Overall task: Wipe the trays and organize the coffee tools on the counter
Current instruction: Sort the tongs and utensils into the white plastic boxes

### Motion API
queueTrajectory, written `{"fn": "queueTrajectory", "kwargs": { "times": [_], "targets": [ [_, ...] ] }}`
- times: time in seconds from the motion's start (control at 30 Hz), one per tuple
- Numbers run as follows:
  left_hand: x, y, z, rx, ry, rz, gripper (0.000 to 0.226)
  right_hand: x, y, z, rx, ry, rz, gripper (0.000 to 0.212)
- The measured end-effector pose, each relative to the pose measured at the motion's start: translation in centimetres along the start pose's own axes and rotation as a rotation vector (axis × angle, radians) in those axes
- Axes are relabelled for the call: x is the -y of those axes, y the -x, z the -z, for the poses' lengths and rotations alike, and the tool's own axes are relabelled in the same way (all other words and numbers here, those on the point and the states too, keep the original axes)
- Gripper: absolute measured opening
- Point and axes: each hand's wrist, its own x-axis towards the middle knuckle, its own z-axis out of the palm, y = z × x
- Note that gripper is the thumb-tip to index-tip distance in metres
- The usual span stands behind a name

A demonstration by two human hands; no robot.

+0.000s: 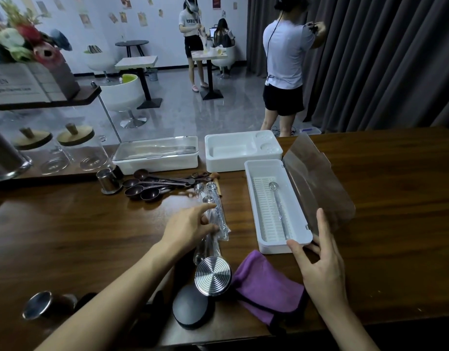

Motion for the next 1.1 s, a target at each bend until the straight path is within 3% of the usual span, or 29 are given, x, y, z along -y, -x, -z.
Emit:
{"fn": "queueTrajectory", "kwargs": {
  "times": [0.3,0.5,0.63,0.97,1.1],
  "targets": [
    [-0.3,0.7,-0.9,-0.064,0.008,0.035,0.047,-0.3,-0.1,-0.2,-0.016,0.004,0.064,0.087],
    [-0.8,0.8,-1.3,-0.079,-0.017,0.055,0.066,-0.3,-0.2,-0.2,-0.014,-0.019,0.087,0.085],
    [-0.9,0.7,-1.4,-0.089,0.002,0.110,0.059,0.0,-0.2,-0.3,-0.013,-0.024,0.079,0.083],
    [0.2,0.4,-0.4,-0.047,0.384,0.194,0.027,-0.8,-0.4,-0.5,-0.022,0.024,0.103,0.082],
    [0.3,0.2,-0.4,-0.044,0.504,0.212,0.026,-0.8,-0.4,-0.6,-0.026,0.032,0.099,0.082]
  ]
}}
